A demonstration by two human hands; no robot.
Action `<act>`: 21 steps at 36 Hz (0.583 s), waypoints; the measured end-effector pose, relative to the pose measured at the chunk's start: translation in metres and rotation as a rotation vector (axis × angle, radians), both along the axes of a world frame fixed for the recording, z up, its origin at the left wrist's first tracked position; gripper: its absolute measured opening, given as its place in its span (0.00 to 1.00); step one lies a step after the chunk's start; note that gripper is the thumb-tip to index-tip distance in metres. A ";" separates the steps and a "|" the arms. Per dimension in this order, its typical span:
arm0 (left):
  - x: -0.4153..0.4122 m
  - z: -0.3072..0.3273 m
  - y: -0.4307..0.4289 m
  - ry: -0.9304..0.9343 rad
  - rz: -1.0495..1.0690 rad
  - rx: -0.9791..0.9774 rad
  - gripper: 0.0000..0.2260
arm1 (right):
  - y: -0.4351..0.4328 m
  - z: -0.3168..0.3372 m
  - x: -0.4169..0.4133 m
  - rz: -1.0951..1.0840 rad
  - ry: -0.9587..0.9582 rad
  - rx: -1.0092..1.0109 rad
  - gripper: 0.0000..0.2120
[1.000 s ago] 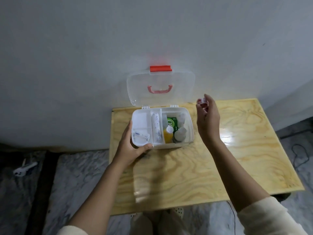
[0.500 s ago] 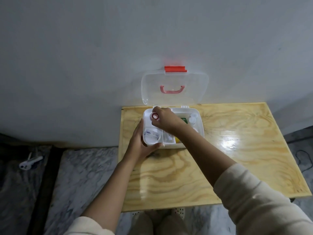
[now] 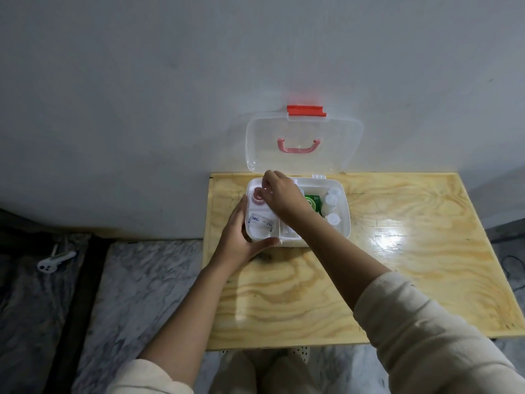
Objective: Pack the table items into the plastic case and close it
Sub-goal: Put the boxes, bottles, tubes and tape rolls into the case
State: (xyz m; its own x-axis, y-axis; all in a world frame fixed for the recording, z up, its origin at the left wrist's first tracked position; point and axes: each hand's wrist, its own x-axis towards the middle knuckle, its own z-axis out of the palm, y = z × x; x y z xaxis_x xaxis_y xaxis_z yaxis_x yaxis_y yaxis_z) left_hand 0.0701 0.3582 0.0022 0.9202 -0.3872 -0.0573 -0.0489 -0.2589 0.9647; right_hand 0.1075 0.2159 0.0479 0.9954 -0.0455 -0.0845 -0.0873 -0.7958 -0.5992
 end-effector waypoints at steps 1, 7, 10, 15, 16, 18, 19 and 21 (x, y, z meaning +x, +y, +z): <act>0.000 0.000 0.000 0.001 0.003 0.001 0.43 | 0.000 0.001 0.000 -0.009 -0.020 -0.003 0.08; 0.000 0.000 0.001 -0.006 0.003 0.014 0.44 | 0.002 0.002 -0.001 -0.115 -0.070 0.120 0.09; 0.000 0.001 0.001 -0.010 0.006 0.024 0.42 | 0.003 0.002 -0.001 -0.123 -0.038 0.205 0.05; -0.001 0.003 0.000 -0.011 0.014 0.027 0.40 | 0.002 0.003 -0.004 0.020 0.051 0.254 0.04; -0.001 0.003 0.001 -0.012 0.013 0.028 0.41 | 0.002 0.002 -0.004 0.039 0.049 0.256 0.05; -0.001 0.001 0.002 -0.012 0.011 0.034 0.42 | 0.000 0.000 -0.005 0.075 0.043 0.233 0.06; -0.001 0.000 0.003 -0.008 0.011 0.038 0.42 | -0.001 -0.001 -0.006 0.093 0.044 0.215 0.07; -0.001 -0.001 0.003 0.001 0.009 0.045 0.42 | -0.004 0.000 -0.007 0.112 0.039 0.197 0.08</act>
